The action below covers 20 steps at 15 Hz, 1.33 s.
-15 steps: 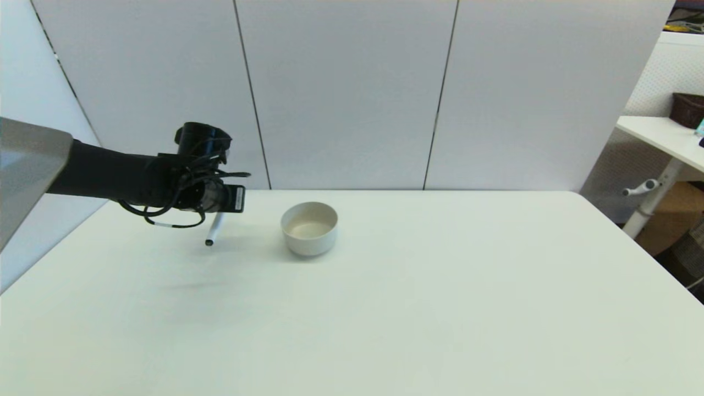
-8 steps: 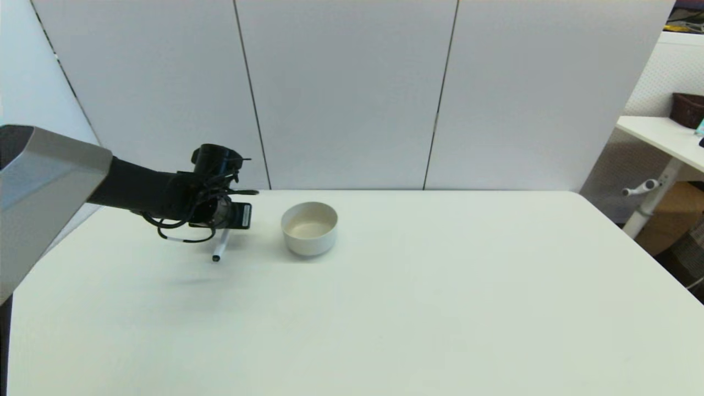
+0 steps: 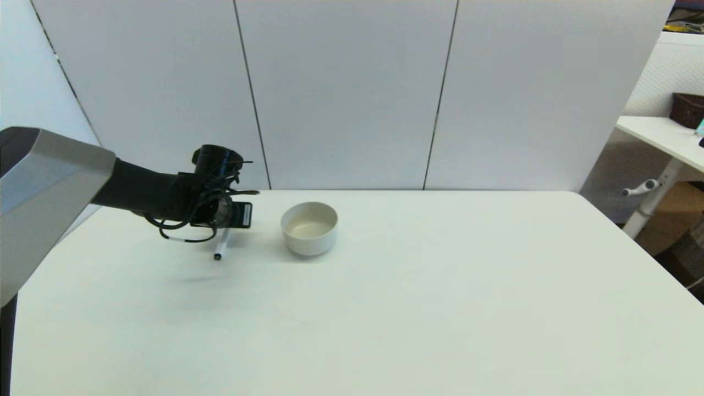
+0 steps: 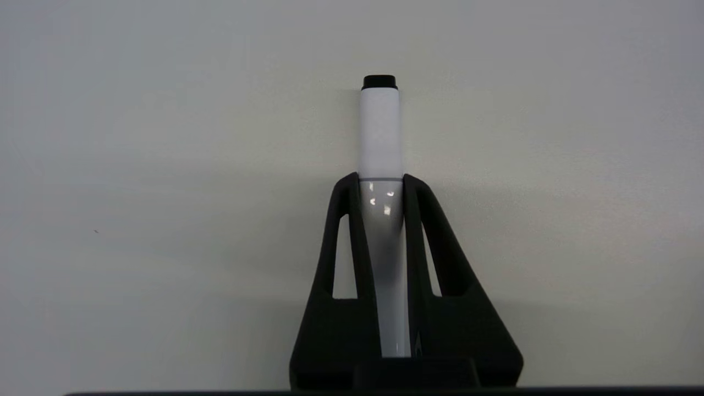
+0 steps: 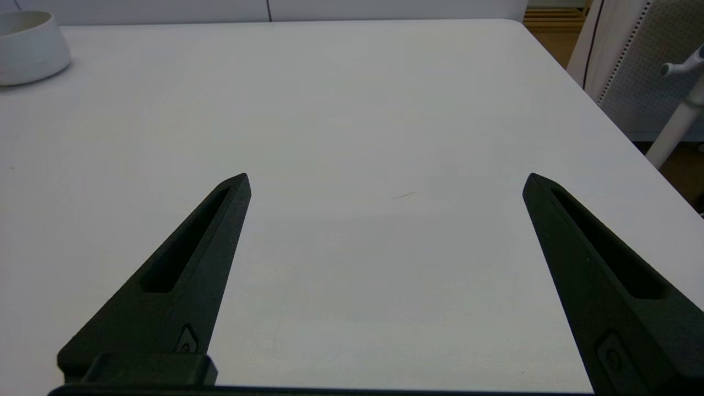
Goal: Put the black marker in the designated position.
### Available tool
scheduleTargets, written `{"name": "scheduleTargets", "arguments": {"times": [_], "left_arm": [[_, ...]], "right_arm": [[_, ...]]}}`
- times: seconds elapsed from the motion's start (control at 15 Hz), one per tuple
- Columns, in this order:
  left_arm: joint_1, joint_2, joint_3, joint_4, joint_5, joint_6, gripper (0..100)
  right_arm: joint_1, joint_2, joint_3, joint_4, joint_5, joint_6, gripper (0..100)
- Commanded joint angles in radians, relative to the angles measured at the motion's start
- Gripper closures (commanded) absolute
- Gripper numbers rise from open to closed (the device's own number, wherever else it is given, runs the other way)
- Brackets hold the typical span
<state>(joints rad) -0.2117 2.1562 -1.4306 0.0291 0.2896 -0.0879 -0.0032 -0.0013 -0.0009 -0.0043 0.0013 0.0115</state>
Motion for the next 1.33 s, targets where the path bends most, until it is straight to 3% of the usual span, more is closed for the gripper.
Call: {"name": "scheduleTargets", "arguments": {"times": [0.07, 0.53, 0.93, 1.07, 1.2, 1.33], "left_arm": [[0.000, 0.002, -0.001, 0.003, -0.001, -0.001, 0], [0.000, -0.095, -0.002, 0.034, -0.003, 0.007, 0], [-0.003, -0.647, 0.099, 0.305, -0.006, 0.056, 0], [-0.005, -0.854, 0.240, 0.273, -0.035, 0.076, 0], [-0.003, -1.061, 0.426, 0.127, -0.129, 0.100, 0], [-0.003, -1.263, 0.599, 0.032, -0.164, 0.106, 0]], "right_arm": [[0.000, 0.001, -0.001, 0.000, 0.000, 0.001, 0], [0.000, 0.001, 0.001, 0.000, 0.000, 0.001, 0], [0.000, 0.001, -0.001, 0.000, 0.000, 0.001, 0], [0.000, 0.001, 0.001, 0.000, 0.000, 0.001, 0], [0.000, 0.001, -0.001, 0.000, 0.000, 0.001, 0], [0.000, 0.001, -0.001, 0.000, 0.000, 0.001, 0]]}}
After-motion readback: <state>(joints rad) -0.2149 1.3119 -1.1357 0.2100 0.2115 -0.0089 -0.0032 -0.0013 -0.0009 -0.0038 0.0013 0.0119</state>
